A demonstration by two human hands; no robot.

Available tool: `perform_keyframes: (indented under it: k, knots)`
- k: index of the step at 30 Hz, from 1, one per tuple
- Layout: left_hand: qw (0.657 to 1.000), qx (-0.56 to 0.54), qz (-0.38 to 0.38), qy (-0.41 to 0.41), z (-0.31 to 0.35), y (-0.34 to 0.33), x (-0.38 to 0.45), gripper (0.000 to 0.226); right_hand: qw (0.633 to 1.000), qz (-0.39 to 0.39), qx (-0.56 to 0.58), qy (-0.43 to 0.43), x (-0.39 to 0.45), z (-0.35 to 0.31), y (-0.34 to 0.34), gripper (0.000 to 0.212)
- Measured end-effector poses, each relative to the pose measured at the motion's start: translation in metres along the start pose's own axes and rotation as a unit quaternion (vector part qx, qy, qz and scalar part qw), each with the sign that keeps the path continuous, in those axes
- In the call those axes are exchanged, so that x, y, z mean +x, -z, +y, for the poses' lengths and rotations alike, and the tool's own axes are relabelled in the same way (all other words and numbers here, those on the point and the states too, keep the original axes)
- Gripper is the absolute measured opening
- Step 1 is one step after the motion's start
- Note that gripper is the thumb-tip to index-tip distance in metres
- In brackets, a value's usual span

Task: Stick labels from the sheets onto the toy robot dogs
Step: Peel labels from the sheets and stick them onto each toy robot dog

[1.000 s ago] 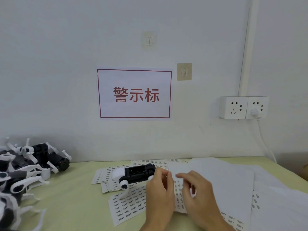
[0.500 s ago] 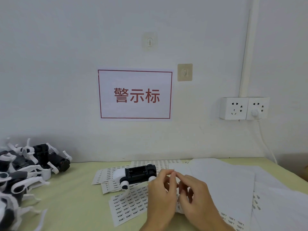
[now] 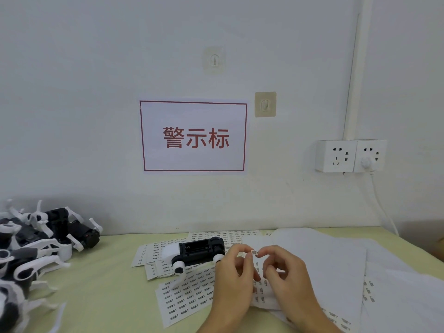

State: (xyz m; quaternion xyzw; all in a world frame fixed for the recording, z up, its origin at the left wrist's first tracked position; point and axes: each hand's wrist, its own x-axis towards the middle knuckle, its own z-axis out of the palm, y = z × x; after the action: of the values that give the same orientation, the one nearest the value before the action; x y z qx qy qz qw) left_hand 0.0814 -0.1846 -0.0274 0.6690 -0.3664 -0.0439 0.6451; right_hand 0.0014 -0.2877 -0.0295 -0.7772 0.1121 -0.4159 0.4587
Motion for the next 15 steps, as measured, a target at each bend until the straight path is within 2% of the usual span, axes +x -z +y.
perform_keyframes:
  k: [8, 15]
  knots:
    - [1.0, 0.006, 0.019, 0.009, -0.0007, -0.0007, 0.0023, 0.014, 0.998, 0.023, -0.046, -0.032, 0.0027, 0.0038, -0.0037, 0.035]
    - [1.0, 0.005, 0.015, 0.021, -0.0019, -0.0016, 0.0032, 0.015, 0.998, 0.03, -0.034, -0.031, 0.0044, 0.0009, -0.002, 0.02]
